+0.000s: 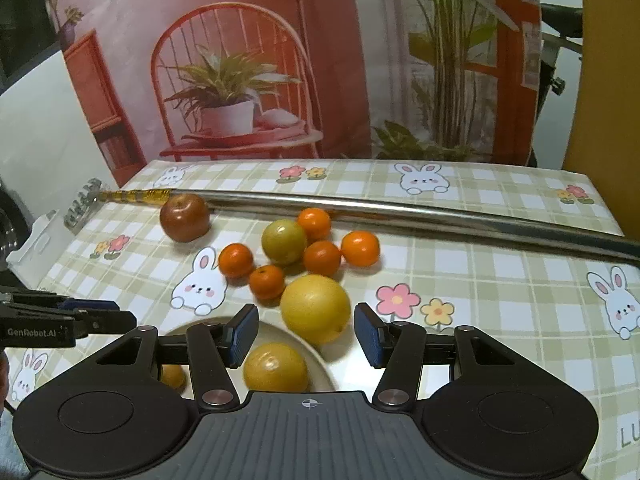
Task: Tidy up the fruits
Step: 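Lower the yellow fruit onto the plate and open the right gripper, then grasp an orange tangerine with the left gripper while the right gripper grasps a yellow-green fruit, then carry the tangerine with the left gripper while the right gripper carries the yellow-green fruit toward the plate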
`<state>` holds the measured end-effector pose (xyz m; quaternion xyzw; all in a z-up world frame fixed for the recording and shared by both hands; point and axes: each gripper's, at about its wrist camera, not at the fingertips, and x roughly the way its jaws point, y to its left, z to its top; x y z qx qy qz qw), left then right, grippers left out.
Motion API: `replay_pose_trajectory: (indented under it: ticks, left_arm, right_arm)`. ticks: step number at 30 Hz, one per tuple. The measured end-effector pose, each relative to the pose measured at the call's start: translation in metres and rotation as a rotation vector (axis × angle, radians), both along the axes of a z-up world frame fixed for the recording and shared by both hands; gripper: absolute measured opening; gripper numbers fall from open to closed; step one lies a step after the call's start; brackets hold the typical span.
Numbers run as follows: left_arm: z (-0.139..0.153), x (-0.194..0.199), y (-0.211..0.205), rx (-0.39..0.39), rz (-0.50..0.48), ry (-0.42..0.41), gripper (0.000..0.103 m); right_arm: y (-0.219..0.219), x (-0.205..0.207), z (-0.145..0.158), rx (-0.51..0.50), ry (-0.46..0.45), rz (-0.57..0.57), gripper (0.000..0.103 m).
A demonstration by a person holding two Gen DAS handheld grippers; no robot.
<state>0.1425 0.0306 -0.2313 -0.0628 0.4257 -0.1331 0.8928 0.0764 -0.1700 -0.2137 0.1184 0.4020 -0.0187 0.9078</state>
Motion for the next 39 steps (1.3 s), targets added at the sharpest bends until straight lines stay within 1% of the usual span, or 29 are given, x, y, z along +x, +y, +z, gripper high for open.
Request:
replay_pose_trajectory:
  ticks: [4, 10, 14, 18, 23, 27, 31, 35, 39]
  left_arm:
    - [-0.003, 0.022, -0.011, 0.017, -0.024, -0.002, 0.037]
    - [-0.019, 0.062, -0.028, 0.021, -0.039, 0.007, 0.037]
    - [-0.030, 0.080, -0.034, 0.031, -0.020, 0.006, 0.037]
    - [-0.039, 0.090, -0.037, 0.014, -0.007, 0.024, 0.038]
    - [-0.043, 0.097, -0.039, 0.012, -0.019, 0.017, 0.039]
    - [-0.042, 0.095, -0.039, 0.024, -0.045, 0.003, 0.038]
    - [-0.042, 0.091, -0.034, 0.019, -0.040, 0.012, 0.038]
    - [-0.036, 0.078, -0.026, 0.028, -0.047, -0.001, 0.038]
    - [-0.026, 0.058, -0.015, 0.024, -0.046, -0.020, 0.038]
  right_arm:
    - [-0.010, 0.004, -0.002, 0.003, -0.005, -0.013, 0.050]
    - [-0.025, 0.010, -0.005, 0.014, -0.015, -0.033, 0.050]
    - [-0.032, 0.012, -0.008, 0.024, -0.016, -0.042, 0.050]
    - [-0.037, 0.016, -0.013, 0.029, -0.009, -0.043, 0.050]
    - [-0.042, 0.021, -0.017, 0.037, -0.004, -0.047, 0.050]
    - [-0.044, 0.026, -0.021, 0.041, 0.002, -0.042, 0.050]
    - [-0.042, 0.031, -0.024, 0.043, 0.008, -0.029, 0.050]
    - [-0.039, 0.040, -0.024, 0.039, 0.005, -0.010, 0.050]
    - [-0.033, 0.052, -0.022, 0.026, -0.015, 0.036, 0.050]
